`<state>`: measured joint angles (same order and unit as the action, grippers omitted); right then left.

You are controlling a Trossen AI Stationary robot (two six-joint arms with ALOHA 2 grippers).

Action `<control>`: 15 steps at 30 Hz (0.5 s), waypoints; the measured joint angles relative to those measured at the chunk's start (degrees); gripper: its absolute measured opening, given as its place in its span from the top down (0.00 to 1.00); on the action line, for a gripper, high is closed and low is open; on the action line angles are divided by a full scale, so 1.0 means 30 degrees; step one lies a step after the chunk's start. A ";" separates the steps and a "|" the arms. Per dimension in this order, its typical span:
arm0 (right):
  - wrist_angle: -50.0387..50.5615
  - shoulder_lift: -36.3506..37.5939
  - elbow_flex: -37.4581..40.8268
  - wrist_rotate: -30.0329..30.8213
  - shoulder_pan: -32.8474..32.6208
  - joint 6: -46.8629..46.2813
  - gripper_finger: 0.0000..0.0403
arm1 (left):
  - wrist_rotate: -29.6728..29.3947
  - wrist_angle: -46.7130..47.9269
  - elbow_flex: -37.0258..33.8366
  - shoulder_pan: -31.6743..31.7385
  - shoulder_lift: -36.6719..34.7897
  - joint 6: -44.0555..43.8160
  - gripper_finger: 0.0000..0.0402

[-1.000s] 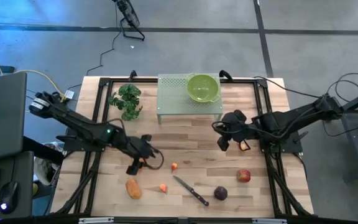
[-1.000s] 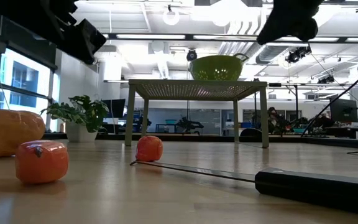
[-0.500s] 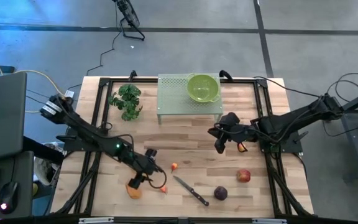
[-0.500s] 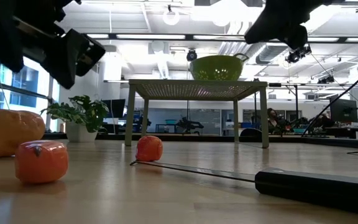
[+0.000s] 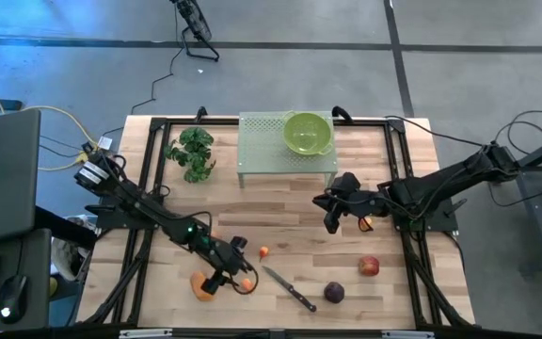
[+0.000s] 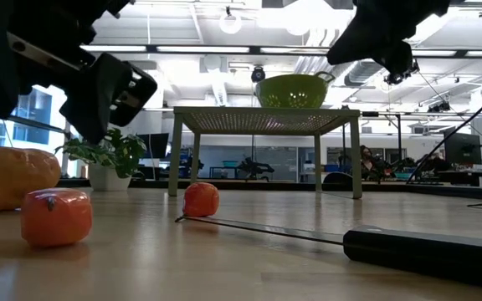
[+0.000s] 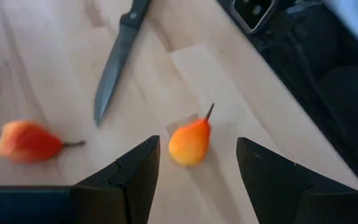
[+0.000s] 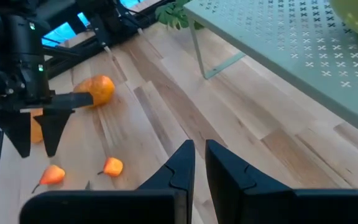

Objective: Pick & Place Fruit
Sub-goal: Put the bottom orange pear inside the green strainer bowl on the top shelf

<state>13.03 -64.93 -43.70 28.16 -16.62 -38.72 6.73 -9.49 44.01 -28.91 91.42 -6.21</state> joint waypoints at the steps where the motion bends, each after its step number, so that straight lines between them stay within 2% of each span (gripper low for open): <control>1: -0.0043 0.0000 0.0000 0.0000 0.0000 0.0004 0.92 | 0.0029 -0.0367 0.0007 0.0000 0.0143 0.0002 0.48; 15: -0.0549 0.0000 -0.0015 0.0000 -0.0346 0.0488 0.92 | -0.0269 -0.1260 0.0020 0.0087 0.0252 0.1147 0.48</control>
<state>11.38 -64.93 -43.75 28.16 -17.66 -37.26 5.93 -13.27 44.07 -28.65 92.18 -2.76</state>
